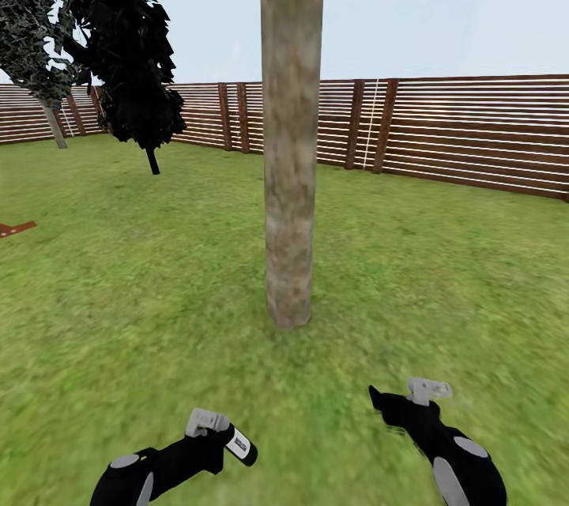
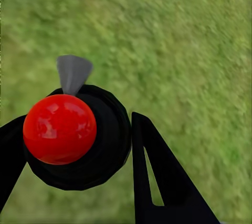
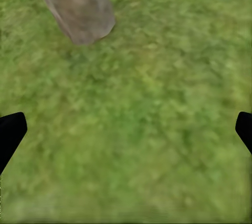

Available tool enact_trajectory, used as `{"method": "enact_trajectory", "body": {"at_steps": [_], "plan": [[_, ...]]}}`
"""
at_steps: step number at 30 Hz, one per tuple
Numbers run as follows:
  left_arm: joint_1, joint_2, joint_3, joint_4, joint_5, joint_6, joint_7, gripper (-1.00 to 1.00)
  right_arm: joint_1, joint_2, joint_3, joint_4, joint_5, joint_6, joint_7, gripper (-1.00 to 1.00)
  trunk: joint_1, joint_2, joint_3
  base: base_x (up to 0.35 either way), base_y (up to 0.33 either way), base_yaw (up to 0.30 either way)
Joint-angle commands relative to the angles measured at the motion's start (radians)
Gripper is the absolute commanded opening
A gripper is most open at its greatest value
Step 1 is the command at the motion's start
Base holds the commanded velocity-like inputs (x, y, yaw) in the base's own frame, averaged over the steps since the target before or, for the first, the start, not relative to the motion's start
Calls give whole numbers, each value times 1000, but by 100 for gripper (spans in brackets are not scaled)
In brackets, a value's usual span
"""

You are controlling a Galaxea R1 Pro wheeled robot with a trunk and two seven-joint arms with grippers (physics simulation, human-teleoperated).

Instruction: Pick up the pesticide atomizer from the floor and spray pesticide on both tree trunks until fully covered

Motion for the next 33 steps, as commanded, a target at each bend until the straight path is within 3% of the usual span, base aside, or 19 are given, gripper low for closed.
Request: {"method": "enact_trajectory", "body": {"at_steps": [1, 6, 10, 13, 16, 18, 20, 24, 27, 30, 33], "plan": [[-1, -1, 3, -3, -8, 5, -7, -100, -11, -1, 2, -1, -11, 15, -9, 100, 0, 0, -1, 0, 0, 0], [0, 6, -6, -30, -16, 13, -12, -100, -139, -3, 2, -1, -11, 158, 55, 100, 0, 0, -1, 0, 0, 0], [-1, 52, -11, -42, -20, -5, -10, -100, -250, -7, -1, -1, -10, 284, 104, 100, 0, 0, -1, 0, 0, 0], [0, 85, -23, -62, -80, -70, -17, -100, -356, -33, -4, -1, -10, 383, 156, 100, 0, 0, -1, 0, 0, 0], [0, 94, -27, -94, -153, -96, -19, -100, -431, -47, -7, -1, -10, 462, 209, 100, 0, 0, -1, 0, 0, 0], [-1, 96, -29, -106, -198, -107, -20, -100, -481, -56, -9, -1, -12, 479, 237, 100, 0, 0, -1, 0, 0, 0], [-1, 96, -29, -112, -216, -121, -18, -100, -511, -61, -9, 0, -17, 479, 248, 100, 0, 0, -1, 0, 0, 0], [0, 93, -23, -117, -231, -289, -10, -100, -568, -68, -8, 0, -102, 479, 261, 100, 0, 0, -1, 0, 0, 0], [2, 93, -21, -136, -233, -362, 8, -100, -606, -89, -3, 3, -166, 479, 264, 100, 0, 0, -1, 0, 0, 0], [4, 91, -23, -151, -236, -478, 88, -100, -642, -115, 1, 26, -279, 479, 265, 100, 0, 0, -1, 0, 0, 0], [5, 90, -26, -155, -255, -543, 172, -100, -669, -120, 6, 61, -353, 479, 265, 100, 0, 0, -1, 0, 0, 0]]}}
